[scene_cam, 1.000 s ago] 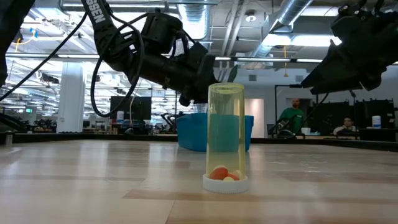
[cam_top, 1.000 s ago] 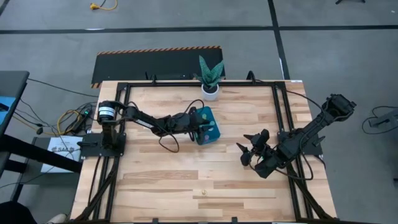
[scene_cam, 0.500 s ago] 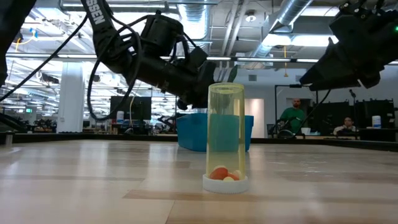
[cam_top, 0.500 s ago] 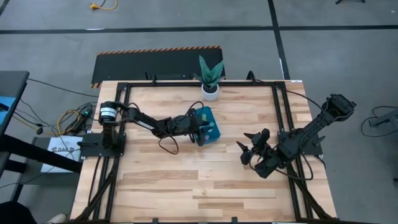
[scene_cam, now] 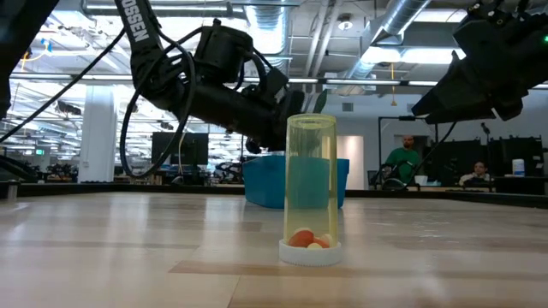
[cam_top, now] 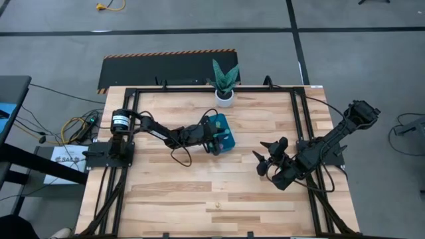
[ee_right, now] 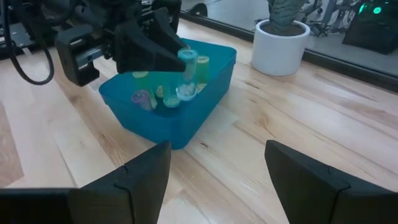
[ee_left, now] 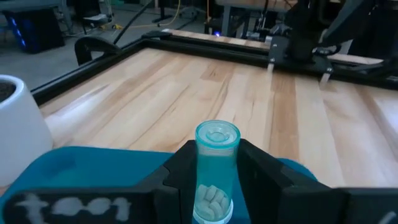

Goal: Pick and place pill bottles into a basket
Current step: Put the blue pill bottle into the blue bin, then put the green pill bottle into the blue bin

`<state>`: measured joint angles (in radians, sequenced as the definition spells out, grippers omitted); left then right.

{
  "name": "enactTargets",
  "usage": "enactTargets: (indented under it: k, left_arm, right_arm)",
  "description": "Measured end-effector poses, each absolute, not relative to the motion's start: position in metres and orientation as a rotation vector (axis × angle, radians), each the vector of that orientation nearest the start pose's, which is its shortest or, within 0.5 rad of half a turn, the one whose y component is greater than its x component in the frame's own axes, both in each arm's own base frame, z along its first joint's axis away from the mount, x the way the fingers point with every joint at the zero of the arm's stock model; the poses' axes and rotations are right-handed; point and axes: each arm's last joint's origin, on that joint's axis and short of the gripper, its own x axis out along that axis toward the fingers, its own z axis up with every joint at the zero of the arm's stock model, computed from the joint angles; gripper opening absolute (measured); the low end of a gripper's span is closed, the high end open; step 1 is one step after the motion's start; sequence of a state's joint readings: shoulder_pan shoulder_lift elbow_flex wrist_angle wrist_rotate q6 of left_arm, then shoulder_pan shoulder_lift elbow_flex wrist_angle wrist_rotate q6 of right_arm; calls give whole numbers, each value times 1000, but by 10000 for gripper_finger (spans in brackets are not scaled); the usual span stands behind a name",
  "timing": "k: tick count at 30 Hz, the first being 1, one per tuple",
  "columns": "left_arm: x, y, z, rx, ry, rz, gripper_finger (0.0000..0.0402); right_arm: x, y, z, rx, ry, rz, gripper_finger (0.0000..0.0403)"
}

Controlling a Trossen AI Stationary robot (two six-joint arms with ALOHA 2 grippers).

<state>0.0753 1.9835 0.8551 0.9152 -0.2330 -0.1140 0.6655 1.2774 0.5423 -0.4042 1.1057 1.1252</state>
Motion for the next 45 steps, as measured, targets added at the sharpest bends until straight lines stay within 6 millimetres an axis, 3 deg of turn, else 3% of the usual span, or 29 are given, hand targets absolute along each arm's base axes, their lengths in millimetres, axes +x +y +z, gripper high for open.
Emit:
enactTargets:
  k: [31, 35, 39, 45]
  left_arm:
    - [376, 35, 130, -103, 211, 320, 124]
    - [374, 35, 151, -62, 173, 314, 124]
    - [363, 34, 194, 16, 114, 308, 124]
    - [315, 30, 269, 101, 61, 318, 124]
  right_arm:
    - [173, 103, 163, 175, 392, -694, 255]
    - [173, 103, 163, 177, 391, -694, 255]
    - [173, 103, 163, 186, 397, -688, 255]
    - [182, 109, 164, 233, 494, -559, 255]
